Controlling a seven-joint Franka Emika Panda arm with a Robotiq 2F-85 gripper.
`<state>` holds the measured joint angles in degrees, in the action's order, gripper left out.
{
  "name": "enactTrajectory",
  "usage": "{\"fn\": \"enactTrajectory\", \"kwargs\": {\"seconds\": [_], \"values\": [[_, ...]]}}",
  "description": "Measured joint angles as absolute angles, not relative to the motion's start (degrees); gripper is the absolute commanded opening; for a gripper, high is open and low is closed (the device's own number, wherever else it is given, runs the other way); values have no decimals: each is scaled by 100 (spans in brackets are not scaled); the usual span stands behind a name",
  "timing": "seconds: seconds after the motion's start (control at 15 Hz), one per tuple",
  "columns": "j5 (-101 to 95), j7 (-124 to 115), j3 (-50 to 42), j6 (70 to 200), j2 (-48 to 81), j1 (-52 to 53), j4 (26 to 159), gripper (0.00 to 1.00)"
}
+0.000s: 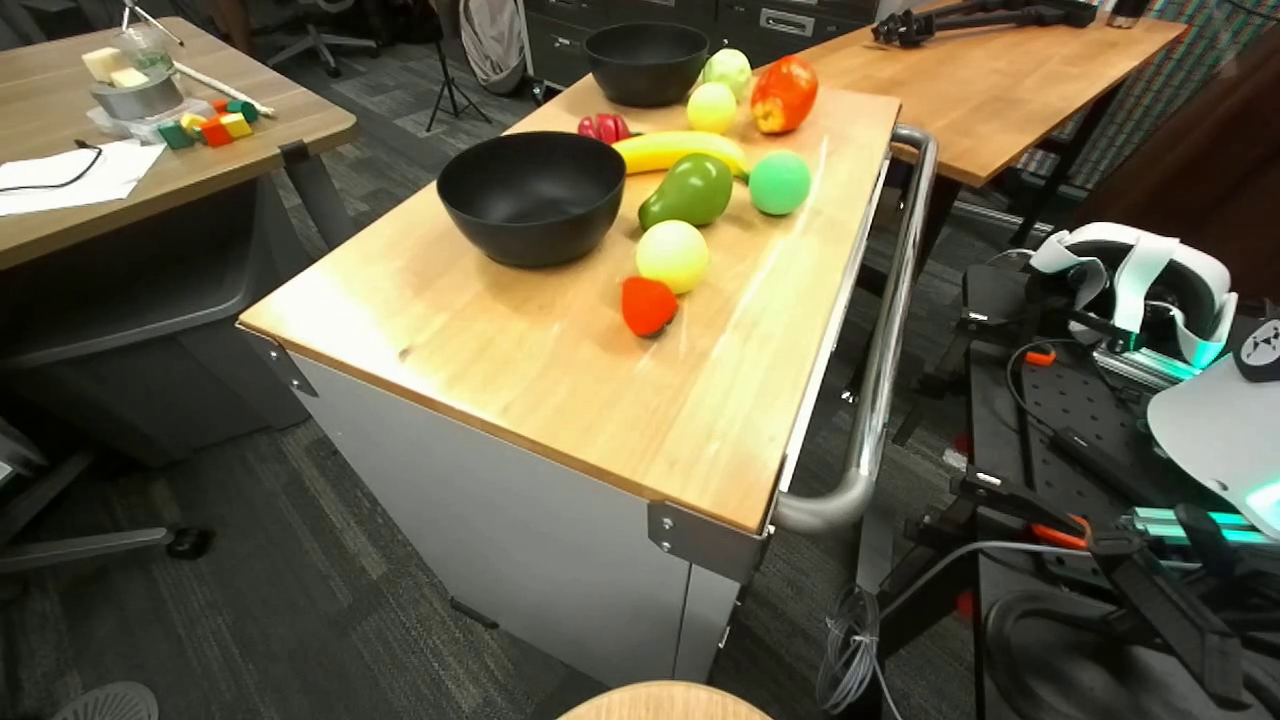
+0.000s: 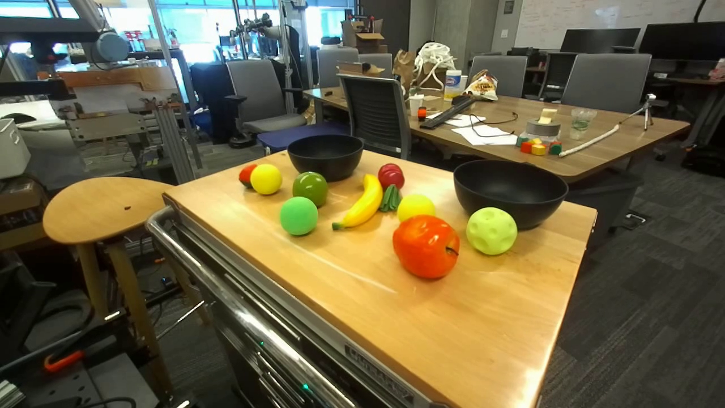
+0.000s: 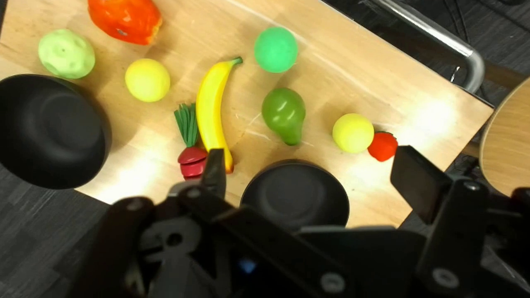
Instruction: Put the plush fruits in the bowls
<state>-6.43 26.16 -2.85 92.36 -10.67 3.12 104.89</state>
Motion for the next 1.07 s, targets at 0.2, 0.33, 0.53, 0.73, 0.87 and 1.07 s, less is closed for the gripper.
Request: {"fn": "enactTrajectory", "kwargs": {"seconds": [0.2,0.33,0.53,0.73,0.87,1.07], "values": [[-635,2558,-286,9728,-1108,292,10629,100],[-593,2526,-299,10510,-1240,274,10957,100],[-422,2528,-344,11804,-1434,269,11697,100],[-138,2599,-401,12153,-1424,269,12375,100],[-119,2599,-410,12204,-1417,269,12464,100],[-208,2594,-386,12228,-1399,269,12529,100]]}}
